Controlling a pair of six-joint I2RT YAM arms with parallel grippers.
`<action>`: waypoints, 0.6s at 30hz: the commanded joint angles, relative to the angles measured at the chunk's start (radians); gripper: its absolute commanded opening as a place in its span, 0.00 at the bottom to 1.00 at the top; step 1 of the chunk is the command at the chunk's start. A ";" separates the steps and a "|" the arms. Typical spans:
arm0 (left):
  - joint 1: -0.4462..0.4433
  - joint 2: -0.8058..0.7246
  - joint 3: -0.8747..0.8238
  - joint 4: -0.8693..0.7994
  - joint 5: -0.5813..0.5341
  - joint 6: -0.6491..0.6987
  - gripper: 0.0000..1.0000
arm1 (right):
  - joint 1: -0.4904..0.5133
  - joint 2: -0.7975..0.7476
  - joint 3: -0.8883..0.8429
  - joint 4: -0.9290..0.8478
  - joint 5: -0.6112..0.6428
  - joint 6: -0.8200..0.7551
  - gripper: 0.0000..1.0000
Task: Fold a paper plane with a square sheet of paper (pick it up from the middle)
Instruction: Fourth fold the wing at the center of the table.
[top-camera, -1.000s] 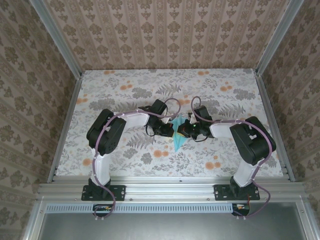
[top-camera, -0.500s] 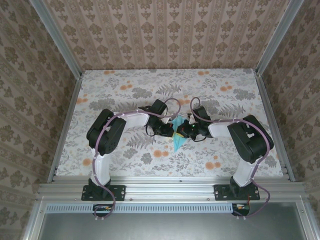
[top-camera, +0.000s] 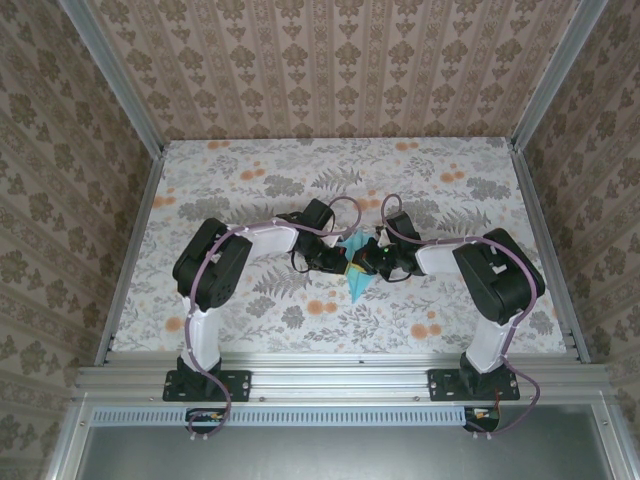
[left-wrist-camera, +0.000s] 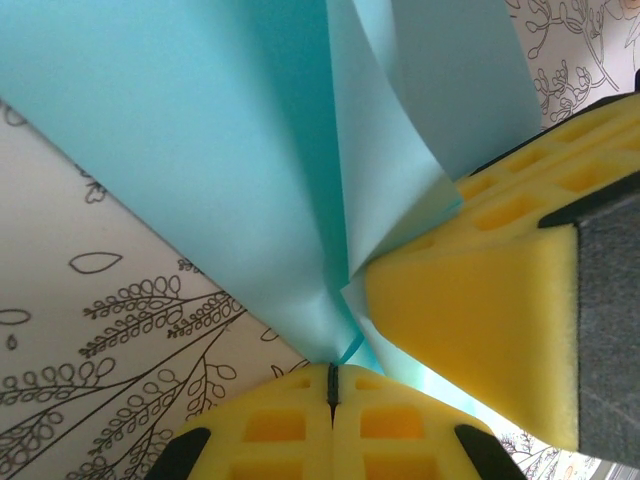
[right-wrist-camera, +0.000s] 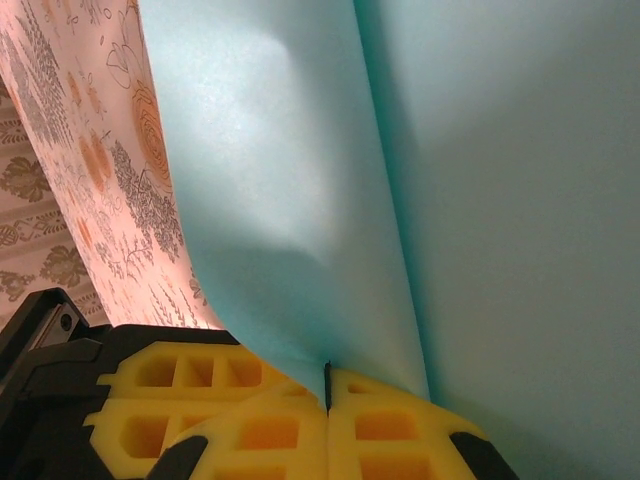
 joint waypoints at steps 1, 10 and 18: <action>-0.005 0.114 -0.072 -0.069 -0.200 0.044 0.00 | -0.002 0.030 0.002 -0.023 0.032 -0.009 0.05; -0.003 0.102 -0.065 -0.052 -0.165 0.029 0.00 | 0.000 0.067 -0.003 -0.052 0.055 -0.035 0.06; -0.003 0.098 -0.070 -0.044 -0.148 0.025 0.00 | -0.009 0.065 -0.037 0.022 0.068 0.025 0.06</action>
